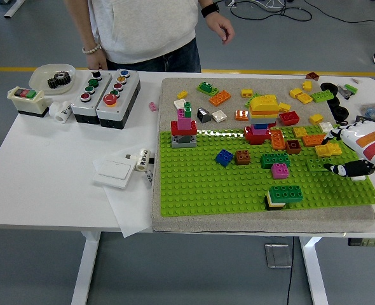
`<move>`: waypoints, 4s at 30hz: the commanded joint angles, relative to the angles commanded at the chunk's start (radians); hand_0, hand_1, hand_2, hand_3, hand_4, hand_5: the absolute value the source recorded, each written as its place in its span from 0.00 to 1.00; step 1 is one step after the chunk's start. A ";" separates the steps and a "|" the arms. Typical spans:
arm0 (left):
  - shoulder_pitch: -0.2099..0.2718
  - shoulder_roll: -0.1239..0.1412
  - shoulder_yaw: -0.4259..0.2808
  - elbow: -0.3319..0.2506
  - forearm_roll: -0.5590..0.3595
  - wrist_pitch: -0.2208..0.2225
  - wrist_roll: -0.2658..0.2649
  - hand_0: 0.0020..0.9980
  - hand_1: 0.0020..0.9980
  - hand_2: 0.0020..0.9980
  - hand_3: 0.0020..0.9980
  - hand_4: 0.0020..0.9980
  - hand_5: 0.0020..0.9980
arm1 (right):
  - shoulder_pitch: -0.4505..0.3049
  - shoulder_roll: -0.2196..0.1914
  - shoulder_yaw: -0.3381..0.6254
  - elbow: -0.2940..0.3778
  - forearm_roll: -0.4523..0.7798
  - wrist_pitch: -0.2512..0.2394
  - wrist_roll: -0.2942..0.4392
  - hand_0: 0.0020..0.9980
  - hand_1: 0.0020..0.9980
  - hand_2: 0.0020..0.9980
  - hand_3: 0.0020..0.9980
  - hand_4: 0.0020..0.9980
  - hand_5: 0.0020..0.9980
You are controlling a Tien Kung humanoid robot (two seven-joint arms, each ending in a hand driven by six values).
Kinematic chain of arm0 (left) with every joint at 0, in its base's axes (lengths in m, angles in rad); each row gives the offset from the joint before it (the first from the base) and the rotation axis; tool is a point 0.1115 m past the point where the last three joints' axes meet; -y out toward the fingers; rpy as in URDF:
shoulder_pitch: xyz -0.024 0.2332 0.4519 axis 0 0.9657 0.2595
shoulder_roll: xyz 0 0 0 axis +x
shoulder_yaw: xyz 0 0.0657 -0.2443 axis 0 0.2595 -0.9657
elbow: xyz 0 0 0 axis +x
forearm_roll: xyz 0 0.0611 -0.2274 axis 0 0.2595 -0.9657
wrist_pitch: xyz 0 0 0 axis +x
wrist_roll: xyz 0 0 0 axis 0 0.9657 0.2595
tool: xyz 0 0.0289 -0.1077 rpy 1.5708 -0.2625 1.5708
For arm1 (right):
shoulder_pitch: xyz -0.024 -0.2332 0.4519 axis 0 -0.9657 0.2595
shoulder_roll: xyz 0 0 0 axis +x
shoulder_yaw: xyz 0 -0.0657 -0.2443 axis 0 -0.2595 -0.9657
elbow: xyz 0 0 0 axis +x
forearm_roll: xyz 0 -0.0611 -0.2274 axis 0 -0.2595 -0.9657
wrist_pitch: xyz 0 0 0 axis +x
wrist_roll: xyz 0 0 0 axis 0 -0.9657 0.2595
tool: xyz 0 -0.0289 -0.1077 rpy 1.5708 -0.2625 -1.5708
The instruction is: Pick up the brick,pile it on top of brick,press brick,pick up the brick,pile it on top of brick,press brick
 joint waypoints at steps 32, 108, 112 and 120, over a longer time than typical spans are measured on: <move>-0.007 -0.001 0.012 0.000 -0.020 0.001 -0.006 0.79 0.80 0.76 0.62 0.68 0.64 | 0.009 0.015 0.029 0.047 0.013 0.048 -0.101 0.55 0.59 0.64 0.62 0.82 0.34; -0.005 -0.003 0.010 0.005 -0.018 0.003 -0.007 0.79 0.80 0.77 0.62 0.68 0.64 | -0.070 -0.035 0.130 0.070 0.024 0.090 -0.047 0.58 0.61 0.67 0.62 0.83 0.40; -0.006 -0.003 0.012 0.005 -0.023 0.003 -0.009 0.79 0.80 0.77 0.62 0.68 0.64 | -0.077 -0.043 0.132 0.078 0.025 0.103 -0.038 0.58 0.61 0.67 0.62 0.83 0.40; -0.008 -0.002 0.014 0.006 -0.025 0.004 -0.010 0.79 0.80 0.77 0.62 0.68 0.64 | -0.072 -0.048 0.094 0.080 0.025 0.131 -0.020 0.58 0.61 0.68 0.62 0.83 0.40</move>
